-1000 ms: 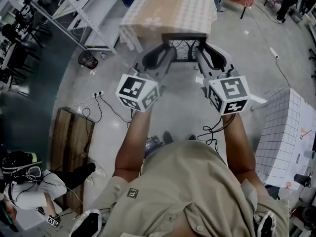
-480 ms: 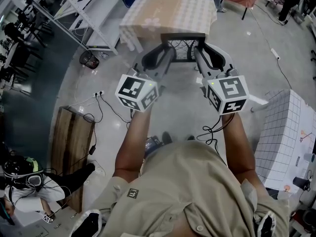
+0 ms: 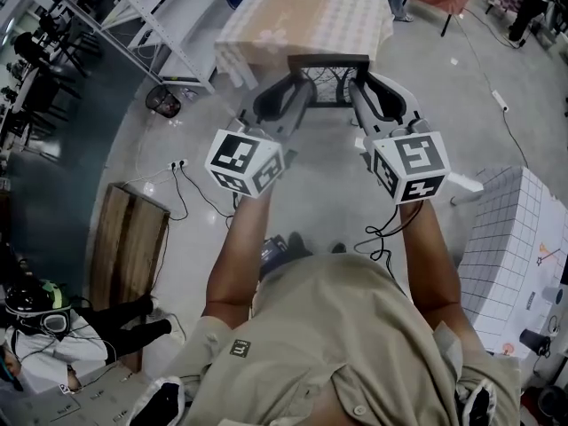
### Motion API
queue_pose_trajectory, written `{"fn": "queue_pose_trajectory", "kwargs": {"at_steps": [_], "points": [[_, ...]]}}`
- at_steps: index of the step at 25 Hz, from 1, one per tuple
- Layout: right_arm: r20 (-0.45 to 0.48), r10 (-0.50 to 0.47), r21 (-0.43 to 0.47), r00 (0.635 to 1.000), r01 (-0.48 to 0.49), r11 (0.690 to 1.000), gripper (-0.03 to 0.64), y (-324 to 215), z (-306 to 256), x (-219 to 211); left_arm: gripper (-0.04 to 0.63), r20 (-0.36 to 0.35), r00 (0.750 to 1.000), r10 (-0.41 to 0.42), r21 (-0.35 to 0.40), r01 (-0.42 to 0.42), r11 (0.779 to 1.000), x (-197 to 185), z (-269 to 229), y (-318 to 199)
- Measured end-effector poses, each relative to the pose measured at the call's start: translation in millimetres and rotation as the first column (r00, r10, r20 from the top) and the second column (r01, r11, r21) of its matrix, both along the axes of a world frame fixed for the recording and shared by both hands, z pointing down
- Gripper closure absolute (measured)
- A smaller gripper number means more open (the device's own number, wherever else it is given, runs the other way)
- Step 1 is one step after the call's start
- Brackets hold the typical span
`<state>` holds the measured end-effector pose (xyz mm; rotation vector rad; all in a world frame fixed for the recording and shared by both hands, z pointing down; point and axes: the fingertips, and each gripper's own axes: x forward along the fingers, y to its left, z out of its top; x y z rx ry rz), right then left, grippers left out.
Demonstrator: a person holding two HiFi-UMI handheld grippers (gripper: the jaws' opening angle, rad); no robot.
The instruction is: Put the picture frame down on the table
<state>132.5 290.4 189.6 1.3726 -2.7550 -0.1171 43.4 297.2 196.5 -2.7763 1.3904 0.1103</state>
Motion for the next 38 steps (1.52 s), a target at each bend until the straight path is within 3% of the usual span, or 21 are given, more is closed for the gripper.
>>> {"fn": "queue_pose_trajectory", "kwargs": {"at_steps": [14, 38], "points": [[-0.006, 0.011, -0.02, 1.0, -0.011, 1.0, 0.529, -55, 12, -19, 0.509, -0.007, 1.0, 0.012, -0.028, -0.012, 1.0, -19, 13, -56], [-0.012, 0.145, -0.005, 0.989, -0.145, 0.989, 0.529, -182, 12, -99, 0.509, -0.016, 0.989, 0.147, -0.014, -0.147, 0.989, -99, 14, -195]]}}
